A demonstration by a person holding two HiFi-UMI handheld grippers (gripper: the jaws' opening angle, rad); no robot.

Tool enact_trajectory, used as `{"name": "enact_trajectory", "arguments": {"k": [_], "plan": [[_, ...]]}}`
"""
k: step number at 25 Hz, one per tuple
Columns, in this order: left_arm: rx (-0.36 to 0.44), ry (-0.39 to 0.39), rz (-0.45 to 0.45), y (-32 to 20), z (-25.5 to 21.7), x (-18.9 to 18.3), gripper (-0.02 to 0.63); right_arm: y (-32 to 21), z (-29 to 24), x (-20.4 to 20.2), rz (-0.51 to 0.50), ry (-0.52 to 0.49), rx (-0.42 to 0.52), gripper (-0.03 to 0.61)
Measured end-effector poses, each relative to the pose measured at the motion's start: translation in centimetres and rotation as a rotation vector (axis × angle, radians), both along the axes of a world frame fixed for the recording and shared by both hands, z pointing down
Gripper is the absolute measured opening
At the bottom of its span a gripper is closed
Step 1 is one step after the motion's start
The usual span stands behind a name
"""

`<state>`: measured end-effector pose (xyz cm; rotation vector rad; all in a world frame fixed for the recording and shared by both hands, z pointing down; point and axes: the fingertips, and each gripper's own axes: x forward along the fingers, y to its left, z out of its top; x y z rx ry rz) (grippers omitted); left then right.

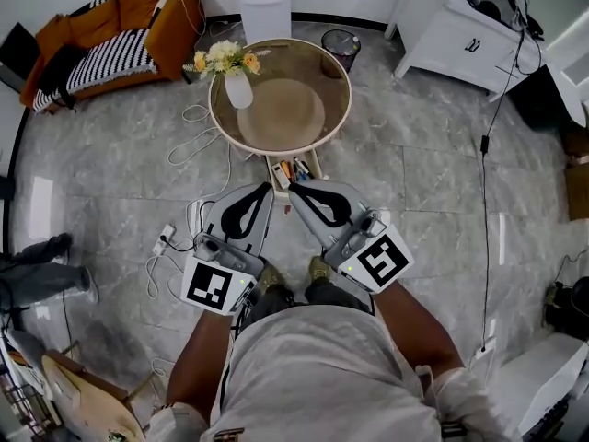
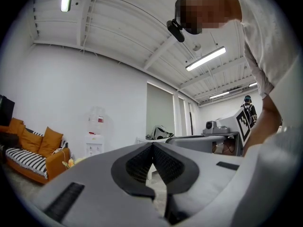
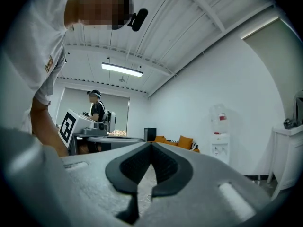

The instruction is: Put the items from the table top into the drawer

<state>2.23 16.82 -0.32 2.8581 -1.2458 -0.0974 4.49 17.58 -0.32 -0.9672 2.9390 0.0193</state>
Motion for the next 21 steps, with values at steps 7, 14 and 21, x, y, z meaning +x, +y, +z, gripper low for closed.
{"name": "enact_trajectory", "arguments": {"k": [7,14,21], "plan": [[0.008,0.004,-0.006,0.1,-0.2,1.2,0.0,0.2,-0.2,0.5,-0.019,-0.009,-0.024,0.0],[0.002,0.006,0.002,-0.1,0.1,1.4,0.0,0.0,-0.1,0.8,-0.008,-0.013,-0.026,0.0],[-0.006,0.009,0.008,0.3,0.2,1.2,0.0,0.2,0.2,1.3,0.0,0.016,0.028,0.0]]}}
